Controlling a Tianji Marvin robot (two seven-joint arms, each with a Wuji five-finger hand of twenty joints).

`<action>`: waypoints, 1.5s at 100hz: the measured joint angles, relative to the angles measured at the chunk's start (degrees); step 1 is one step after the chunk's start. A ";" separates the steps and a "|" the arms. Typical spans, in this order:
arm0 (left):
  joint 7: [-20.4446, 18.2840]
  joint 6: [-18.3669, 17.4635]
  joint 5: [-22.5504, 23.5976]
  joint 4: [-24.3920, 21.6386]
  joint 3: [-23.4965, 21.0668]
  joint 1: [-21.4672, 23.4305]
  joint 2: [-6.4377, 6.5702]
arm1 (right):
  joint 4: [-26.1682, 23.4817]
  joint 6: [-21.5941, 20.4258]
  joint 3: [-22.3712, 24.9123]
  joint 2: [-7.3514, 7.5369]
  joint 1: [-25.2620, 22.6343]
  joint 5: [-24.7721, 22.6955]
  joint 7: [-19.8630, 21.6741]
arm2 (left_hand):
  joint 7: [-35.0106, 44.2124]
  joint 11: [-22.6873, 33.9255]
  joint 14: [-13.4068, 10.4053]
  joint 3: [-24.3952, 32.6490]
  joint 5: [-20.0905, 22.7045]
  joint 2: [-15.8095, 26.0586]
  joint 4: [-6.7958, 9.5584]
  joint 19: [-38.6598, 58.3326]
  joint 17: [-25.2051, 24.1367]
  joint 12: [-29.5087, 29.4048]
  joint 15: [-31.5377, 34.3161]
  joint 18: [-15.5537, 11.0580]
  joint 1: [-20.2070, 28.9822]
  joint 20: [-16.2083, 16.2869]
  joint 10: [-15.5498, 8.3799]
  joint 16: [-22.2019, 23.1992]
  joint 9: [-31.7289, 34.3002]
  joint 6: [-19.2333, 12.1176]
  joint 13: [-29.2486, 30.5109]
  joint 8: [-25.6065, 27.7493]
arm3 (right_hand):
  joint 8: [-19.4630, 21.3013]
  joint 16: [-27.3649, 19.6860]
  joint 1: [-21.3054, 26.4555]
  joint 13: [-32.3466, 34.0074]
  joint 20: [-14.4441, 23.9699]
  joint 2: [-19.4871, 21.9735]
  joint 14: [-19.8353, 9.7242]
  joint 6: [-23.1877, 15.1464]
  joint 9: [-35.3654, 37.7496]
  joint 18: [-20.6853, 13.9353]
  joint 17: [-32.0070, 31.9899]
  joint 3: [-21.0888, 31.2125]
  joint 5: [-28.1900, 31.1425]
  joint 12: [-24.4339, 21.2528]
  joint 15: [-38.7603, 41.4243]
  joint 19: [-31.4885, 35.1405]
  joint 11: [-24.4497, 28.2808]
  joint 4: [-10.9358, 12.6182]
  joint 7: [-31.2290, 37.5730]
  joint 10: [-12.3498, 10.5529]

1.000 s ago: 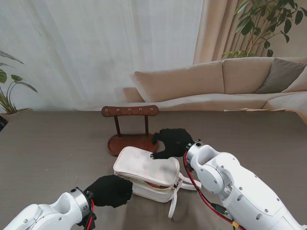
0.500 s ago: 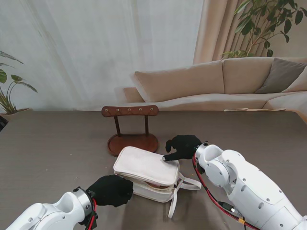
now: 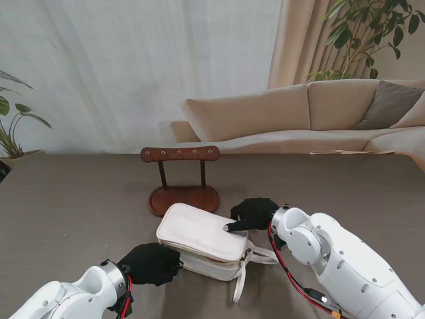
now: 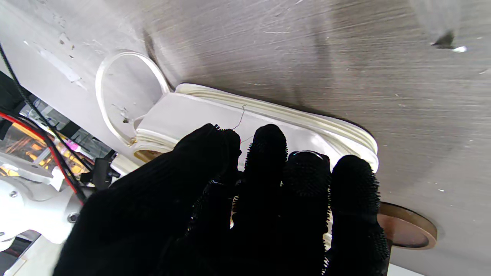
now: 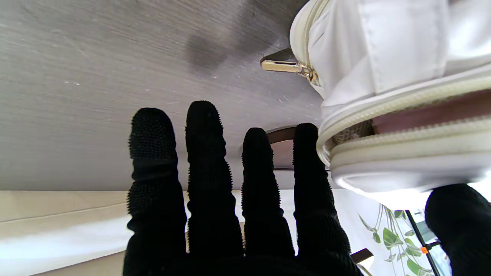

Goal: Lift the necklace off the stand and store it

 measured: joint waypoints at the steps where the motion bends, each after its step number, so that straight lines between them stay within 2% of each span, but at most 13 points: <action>1: 0.05 -0.01 0.03 0.19 0.08 -0.13 0.00 | -0.03 -0.01 0.01 0.01 -0.04 0.02 0.00 | 0.00 0.00 0.00 0.00 0.00 0.00 0.00 0.00 0.04 0.00 0.00 0.00 -0.07 0.00 0.00 -0.01 0.00 -0.05 0.00 0.00 | 0.02 0.00 0.00 -0.36 0.00 0.00 -0.01 0.00 0.00 0.00 0.00 0.00 0.00 0.01 0.02 0.02 0.00 0.00 0.02 0.00; 29: 2.98 -0.79 0.25 6.69 3.88 -5.57 0.01 | -0.97 -0.25 0.50 0.05 -1.17 1.47 -0.03 | 0.02 0.00 0.01 0.21 0.04 0.00 0.00 0.00 0.28 -0.16 -0.50 0.00 -0.44 -0.60 -0.05 -0.55 0.31 -0.51 0.10 -0.03 | 1.22 0.64 0.33 0.74 -0.01 0.00 -0.24 1.10 1.48 0.00 0.00 0.34 2.47 0.70 1.75 0.62 0.71 0.03 1.09 0.00; 36: 4.75 -1.36 0.14 8.55 5.07 -7.10 -0.07 | -1.43 -0.47 0.96 0.05 -1.78 2.08 0.25 | 0.02 0.00 0.01 0.33 0.66 -0.34 -0.12 0.00 0.44 -0.66 -0.98 0.00 -0.59 -0.62 -0.10 -0.60 0.57 -0.66 0.13 -0.21 | 1.30 0.71 1.02 1.50 -0.01 0.00 -0.35 2.43 1.54 0.00 0.00 0.44 2.46 0.71 2.22 1.09 0.71 0.30 1.10 0.00; 39: 5.38 -1.65 0.08 9.38 5.55 -7.77 -0.13 | -1.68 -0.61 1.20 0.06 -2.08 2.31 0.48 | 0.02 0.00 0.01 0.67 0.67 -0.34 -1.17 0.00 0.67 -0.73 -1.09 0.00 -0.59 -0.62 -0.10 -0.68 0.71 -0.70 0.14 -0.33 | 1.36 0.88 1.04 1.31 0.00 0.00 -0.36 3.10 2.14 0.00 0.00 0.49 2.46 0.72 2.36 1.17 0.87 0.38 1.10 0.00; 61: 6.64 -2.80 -0.89 13.52 8.06 -12.18 -0.37 | -3.45 -1.88 2.88 0.45 -4.38 3.84 2.04 | 0.02 0.63 0.10 0.69 0.69 -0.34 -1.17 0.00 1.45 -0.78 -1.96 1.00 -0.59 -0.62 -0.13 -1.37 1.76 -0.71 1.35 -0.45 | 1.91 1.16 1.07 2.49 0.00 0.00 -0.44 9.56 2.83 0.00 0.00 0.52 2.44 0.76 2.83 1.25 0.94 0.40 1.10 0.00; 68: 7.07 -3.12 -1.14 14.64 8.70 -13.43 -0.42 | -3.92 -2.40 3.31 0.65 -5.01 4.18 2.40 | 0.02 0.63 0.14 0.73 0.87 -0.34 -1.17 0.00 1.45 -0.79 -2.39 1.02 -0.84 -0.63 -0.13 -1.39 2.08 -0.72 1.37 -0.49 | 1.93 1.18 1.07 1.95 0.00 -0.01 -0.45 10.22 2.85 0.00 0.00 0.40 3.58 0.79 3.04 1.26 0.88 0.40 1.12 0.01; 87: 8.55 -4.08 -1.37 17.62 9.99 -16.17 -0.67 | -5.21 -3.91 4.94 0.88 -7.26 5.95 3.12 | 0.02 0.66 0.21 1.39 2.37 -1.54 -1.17 0.00 1.45 -0.83 -2.53 0.83 -1.12 -0.71 -0.08 -1.97 2.15 -0.59 1.38 -0.87 | 2.49 1.20 1.13 2.57 -0.01 -0.16 -0.48 10.94 3.46 0.00 0.00 0.75 4.37 1.20 3.28 1.32 0.85 0.15 1.53 0.11; 102: 9.43 -5.54 -2.05 20.41 10.84 -18.45 -0.82 | -6.62 -6.70 7.29 1.03 -10.39 6.73 3.21 | 0.14 0.41 0.52 1.48 3.34 -2.30 -1.18 0.00 1.45 -0.90 -4.05 0.66 -1.13 -0.90 -0.05 -2.74 2.15 -0.48 1.38 -1.44 | 2.57 1.24 1.70 3.69 -0.01 -0.22 -0.48 12.17 3.53 0.00 0.00 1.84 5.02 1.34 3.79 1.33 0.85 -0.37 1.69 0.88; 146: 10.33 -9.61 -2.97 26.88 12.42 -24.60 -0.89 | -9.74 -11.71 9.66 1.49 -16.87 8.71 2.51 | 2.88 0.37 0.67 2.23 4.67 -3.64 -1.23 -0.12 1.45 -1.46 -6.13 0.11 -1.88 -1.53 -0.26 -3.57 2.20 -0.16 1.38 -3.03 | 3.46 1.46 1.73 4.23 -0.01 -0.22 -0.48 11.80 5.61 -0.01 0.01 3.23 6.01 1.35 4.02 2.44 0.87 -0.37 2.85 0.91; 150: 10.71 -9.89 -3.09 27.51 12.63 -25.22 -0.94 | -9.84 -11.96 9.59 1.49 -17.21 9.07 2.38 | 2.66 0.36 0.67 2.57 4.62 -3.67 -1.23 -0.14 1.45 -1.50 -6.25 0.07 -1.88 -1.99 -0.26 -3.59 2.20 -0.16 1.38 -3.03 | 3.46 1.46 1.78 4.23 0.00 -1.14 -0.48 11.48 5.61 -0.01 0.01 3.23 6.02 1.35 4.02 2.45 0.87 -0.37 3.07 0.91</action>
